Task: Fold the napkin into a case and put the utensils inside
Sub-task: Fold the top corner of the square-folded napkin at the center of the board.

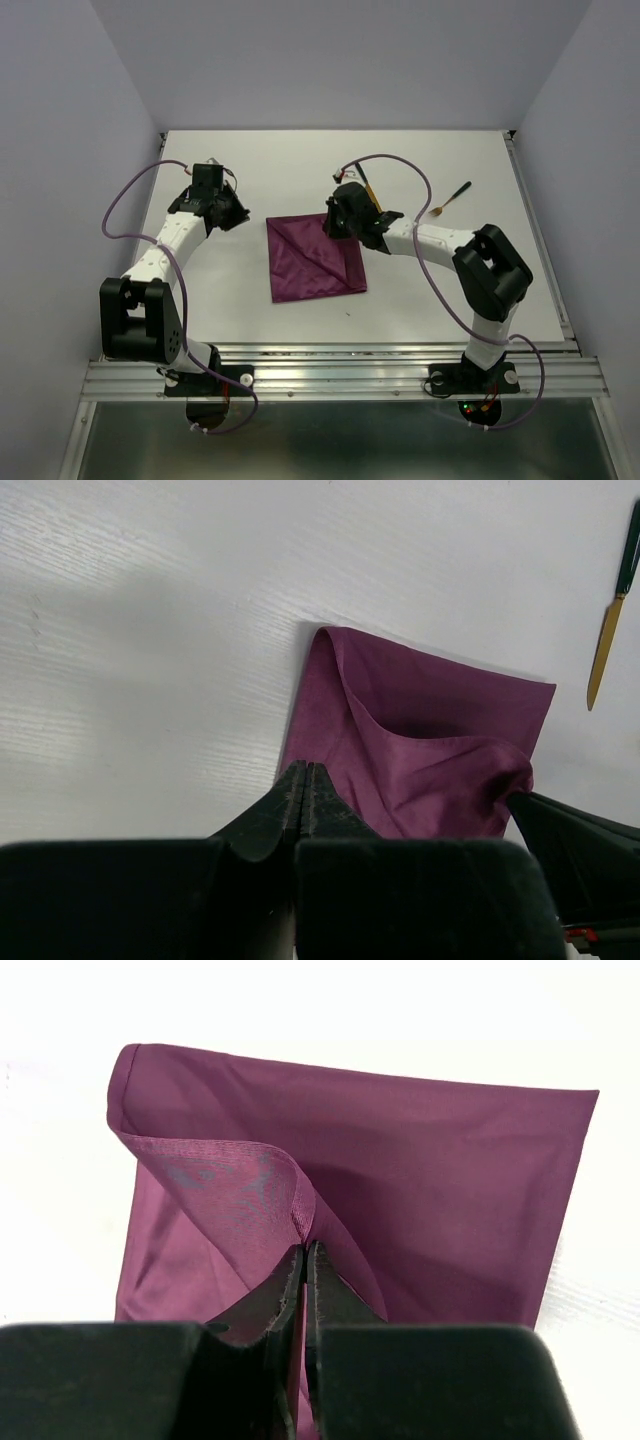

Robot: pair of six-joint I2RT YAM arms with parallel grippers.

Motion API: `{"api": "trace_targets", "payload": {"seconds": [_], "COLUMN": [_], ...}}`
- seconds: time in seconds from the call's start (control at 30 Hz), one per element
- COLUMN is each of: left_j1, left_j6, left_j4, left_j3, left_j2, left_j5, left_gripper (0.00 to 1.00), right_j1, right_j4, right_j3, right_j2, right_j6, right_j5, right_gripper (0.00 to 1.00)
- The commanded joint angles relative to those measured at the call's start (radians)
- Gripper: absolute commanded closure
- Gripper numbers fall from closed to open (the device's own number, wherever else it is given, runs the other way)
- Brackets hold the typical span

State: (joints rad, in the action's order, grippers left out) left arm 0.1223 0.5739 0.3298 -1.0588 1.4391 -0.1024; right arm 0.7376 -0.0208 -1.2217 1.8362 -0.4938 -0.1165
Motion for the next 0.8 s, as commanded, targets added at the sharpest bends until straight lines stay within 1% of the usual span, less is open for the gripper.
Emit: {"api": "trace_targets", "payload": {"seconds": [0.0,0.2,0.23,0.4,0.57,0.77], "left_j1": [-0.006,-0.006,-0.006,-0.006,-0.006,-0.006], "left_j6": [-0.023,-0.020,-0.020,-0.022,-0.025,-0.026], "left_j4": [0.006,-0.008,-0.011,-0.012,-0.020,-0.026], "left_j3": [-0.009,-0.001,0.000,0.008,0.011,0.005], "left_j2": [-0.028,-0.013,-0.013,-0.016,-0.005,0.021], "left_j5": [-0.017,-0.043,-0.048,-0.048,-0.054,-0.063], "left_gripper": [0.95,0.95,0.95,0.98,0.98,0.98], "right_j1": [0.002,-0.007,-0.007,-0.017,-0.038,-0.056], "right_j4": [0.093,0.110,0.110,0.110,0.108,0.096], "right_j3": [-0.007,-0.031,-0.044,-0.044,-0.019,-0.044], "right_j2": [0.009,0.050,0.058,0.072,0.069,0.090], "right_j6": [-0.029,-0.016,-0.009,-0.003,-0.023,-0.028], "right_j5": [-0.064,-0.103,-0.109,-0.140,-0.141,-0.144], "right_gripper": [0.96,0.98,0.99,0.99,0.99,0.99]}}
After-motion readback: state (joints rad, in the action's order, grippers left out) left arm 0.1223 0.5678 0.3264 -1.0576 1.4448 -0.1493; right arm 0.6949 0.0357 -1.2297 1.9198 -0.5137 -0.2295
